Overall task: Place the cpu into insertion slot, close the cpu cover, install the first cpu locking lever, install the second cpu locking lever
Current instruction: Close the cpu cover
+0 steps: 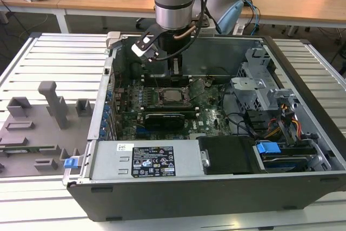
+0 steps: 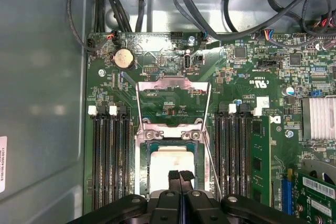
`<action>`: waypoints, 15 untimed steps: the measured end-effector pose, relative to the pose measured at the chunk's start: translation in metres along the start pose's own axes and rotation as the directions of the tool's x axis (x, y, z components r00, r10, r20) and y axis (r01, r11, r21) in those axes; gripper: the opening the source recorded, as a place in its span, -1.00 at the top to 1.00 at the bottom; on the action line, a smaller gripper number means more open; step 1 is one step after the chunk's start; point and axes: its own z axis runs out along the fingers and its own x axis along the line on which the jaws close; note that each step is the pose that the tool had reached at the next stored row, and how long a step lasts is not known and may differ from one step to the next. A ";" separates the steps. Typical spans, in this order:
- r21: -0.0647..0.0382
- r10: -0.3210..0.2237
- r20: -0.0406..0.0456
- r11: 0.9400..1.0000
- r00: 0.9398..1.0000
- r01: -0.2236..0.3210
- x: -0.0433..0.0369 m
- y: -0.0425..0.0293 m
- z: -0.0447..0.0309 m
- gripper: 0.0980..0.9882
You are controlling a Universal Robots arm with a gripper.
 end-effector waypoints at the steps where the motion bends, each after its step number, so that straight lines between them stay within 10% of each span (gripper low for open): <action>1: 0.000 0.000 0.000 1.000 1.000 0.000 0.0000 0.0000 -0.0002 0.98; 9: 0.002 0.000 0.000 1.000 1.000 0.000 0.0000 0.0040 -0.0194 0.98; 15: 0.017 0.000 0.000 1.000 1.000 0.000 -0.0019 0.0293 -0.0171 0.98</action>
